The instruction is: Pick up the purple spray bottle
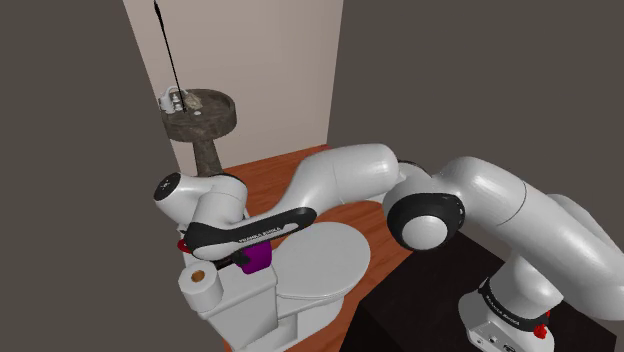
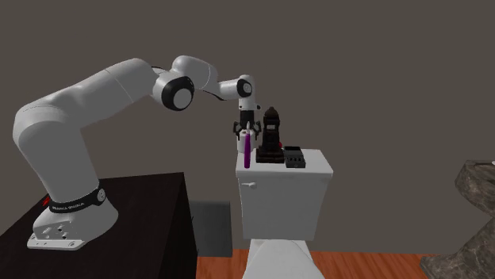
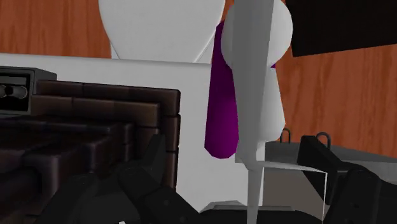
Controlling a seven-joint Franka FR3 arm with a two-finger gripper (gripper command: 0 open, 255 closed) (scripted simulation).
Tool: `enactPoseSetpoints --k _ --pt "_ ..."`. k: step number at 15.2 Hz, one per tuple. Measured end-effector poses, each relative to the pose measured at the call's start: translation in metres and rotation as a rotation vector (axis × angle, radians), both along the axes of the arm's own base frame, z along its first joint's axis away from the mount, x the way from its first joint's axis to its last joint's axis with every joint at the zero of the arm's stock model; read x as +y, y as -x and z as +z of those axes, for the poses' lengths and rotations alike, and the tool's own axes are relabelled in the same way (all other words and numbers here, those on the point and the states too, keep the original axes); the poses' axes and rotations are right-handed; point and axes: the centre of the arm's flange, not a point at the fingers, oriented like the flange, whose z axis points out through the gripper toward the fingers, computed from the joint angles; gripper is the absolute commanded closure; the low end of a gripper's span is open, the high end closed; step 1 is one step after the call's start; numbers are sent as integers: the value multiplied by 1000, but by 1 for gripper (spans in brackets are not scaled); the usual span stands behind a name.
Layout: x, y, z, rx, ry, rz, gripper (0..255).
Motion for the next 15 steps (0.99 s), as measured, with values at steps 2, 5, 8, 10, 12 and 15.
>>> enactPoseSetpoints --k 2,5,8,10,12,15 --pt "1 -1 -12 1 1 2 0" --pt "1 0 -27 1 1 3 0" --pt "1 1 -31 1 1 3 255" --pt "1 1 -31 1 0 3 255" --pt "1 1 -31 1 0 3 255" --pt "1 1 -31 1 0 3 255"
